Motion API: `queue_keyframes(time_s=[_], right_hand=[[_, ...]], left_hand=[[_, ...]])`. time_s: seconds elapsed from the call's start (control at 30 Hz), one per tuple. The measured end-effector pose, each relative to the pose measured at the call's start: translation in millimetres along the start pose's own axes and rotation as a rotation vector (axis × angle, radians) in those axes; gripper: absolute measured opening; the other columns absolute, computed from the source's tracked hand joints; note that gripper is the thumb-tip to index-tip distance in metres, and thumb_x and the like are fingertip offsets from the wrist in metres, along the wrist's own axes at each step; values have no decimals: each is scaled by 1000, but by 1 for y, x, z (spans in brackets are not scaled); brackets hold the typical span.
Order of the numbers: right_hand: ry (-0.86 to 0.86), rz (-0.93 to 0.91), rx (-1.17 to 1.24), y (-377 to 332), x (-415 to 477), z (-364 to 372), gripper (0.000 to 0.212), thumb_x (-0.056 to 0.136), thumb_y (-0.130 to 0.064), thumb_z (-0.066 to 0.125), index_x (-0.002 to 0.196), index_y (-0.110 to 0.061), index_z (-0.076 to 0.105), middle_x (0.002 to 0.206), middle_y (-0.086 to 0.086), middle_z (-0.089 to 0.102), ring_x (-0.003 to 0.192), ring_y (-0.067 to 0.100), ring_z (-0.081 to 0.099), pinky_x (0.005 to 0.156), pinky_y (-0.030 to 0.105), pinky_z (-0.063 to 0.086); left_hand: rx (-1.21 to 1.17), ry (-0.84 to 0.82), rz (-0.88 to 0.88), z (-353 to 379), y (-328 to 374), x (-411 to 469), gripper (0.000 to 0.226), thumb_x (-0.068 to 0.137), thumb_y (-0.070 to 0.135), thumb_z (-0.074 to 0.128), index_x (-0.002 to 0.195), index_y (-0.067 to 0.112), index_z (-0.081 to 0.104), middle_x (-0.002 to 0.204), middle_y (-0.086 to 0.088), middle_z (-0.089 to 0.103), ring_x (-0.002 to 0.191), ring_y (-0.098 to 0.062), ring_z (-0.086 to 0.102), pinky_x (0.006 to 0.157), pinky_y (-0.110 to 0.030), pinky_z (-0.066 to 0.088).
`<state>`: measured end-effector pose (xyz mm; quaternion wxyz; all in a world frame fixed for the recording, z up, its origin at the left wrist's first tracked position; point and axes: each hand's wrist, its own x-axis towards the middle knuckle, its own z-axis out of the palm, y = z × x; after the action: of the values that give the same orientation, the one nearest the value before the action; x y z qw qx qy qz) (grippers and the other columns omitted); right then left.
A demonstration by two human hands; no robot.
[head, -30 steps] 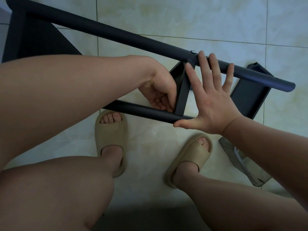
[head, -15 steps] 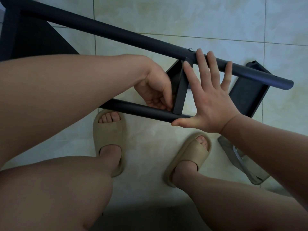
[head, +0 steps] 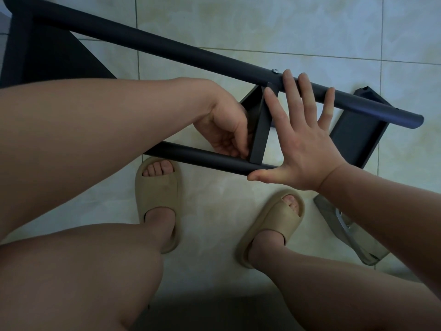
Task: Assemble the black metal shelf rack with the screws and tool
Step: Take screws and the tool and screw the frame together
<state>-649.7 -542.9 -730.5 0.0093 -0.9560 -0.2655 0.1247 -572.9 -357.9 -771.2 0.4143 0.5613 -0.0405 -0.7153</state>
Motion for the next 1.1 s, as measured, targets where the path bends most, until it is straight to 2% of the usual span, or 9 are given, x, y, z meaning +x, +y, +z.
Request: queue_keyframes(time_s=[0.17,0.3,0.5,0.63,0.7,0.77,0.93,1.0,1.1], right_hand=[[-5,2,3,0,0,0,132,70,-103,27,163,-11,8,168,24,-1,154,46,-5,114,74,-9],[-5,2,1,0,0,-1,132,70,-103,26,163,-11,8,168,25,-1,154,46,-5,114,75,-8],[-9,4,0,-1,0,-1,132,69,-103,29,163,-12,8,168,24,-1,154,46,-5,113,74,-9],[-14,5,-1,-1,0,-2,132,70,-103,27,163,-11,8,168,24,-1,154,46,-5,114,75,-8],[-17,8,-4,-1,0,-1,132,70,-103,27,163,-11,8,168,24,-1,154,46,-5,114,75,-8],[-21,10,-8,0,0,-1,132,70,-103,27,163,-11,8,168,24,-1,154,46,-5,114,75,-7],[-20,9,-9,-1,0,-2,132,69,-103,27,163,-11,9,168,24,-1,154,46,-5,114,75,-7],[-17,10,-5,-1,0,-1,132,69,-103,27,163,-11,9,168,24,-1,154,46,-5,114,75,-8],[-15,9,-5,0,0,0,132,69,-103,27,163,-11,9,168,24,-1,154,46,-5,114,75,-7]], left_hand=[[-108,-3,104,4,-12,1,21,89,-11,54,91,7,66,84,-7,69,78,-16,66,72,-24,56],[-188,-41,153,7,-18,1,25,89,-13,51,91,6,67,83,-6,73,80,-16,71,73,-23,58],[-210,-48,165,8,-24,3,22,88,-10,53,101,5,64,95,-9,69,93,-21,66,89,-30,54],[-91,-85,93,2,-21,-1,26,90,2,58,115,8,63,108,-8,68,102,-21,64,91,-34,48],[22,-110,19,-2,-14,-6,25,84,17,68,108,16,73,113,-2,72,102,-16,67,94,-35,47],[149,-77,-42,-4,-4,-8,18,77,27,73,94,26,79,105,4,75,95,-12,68,91,-33,46],[278,-3,-110,-5,14,-2,8,86,20,69,89,23,76,88,5,74,83,-11,62,74,-25,43],[279,-7,-116,-5,16,-2,8,87,19,69,90,21,76,87,5,73,82,-11,62,73,-24,44],[275,-16,-105,-6,15,-5,17,85,18,70,101,19,75,97,3,74,90,-13,63,82,-28,47]])
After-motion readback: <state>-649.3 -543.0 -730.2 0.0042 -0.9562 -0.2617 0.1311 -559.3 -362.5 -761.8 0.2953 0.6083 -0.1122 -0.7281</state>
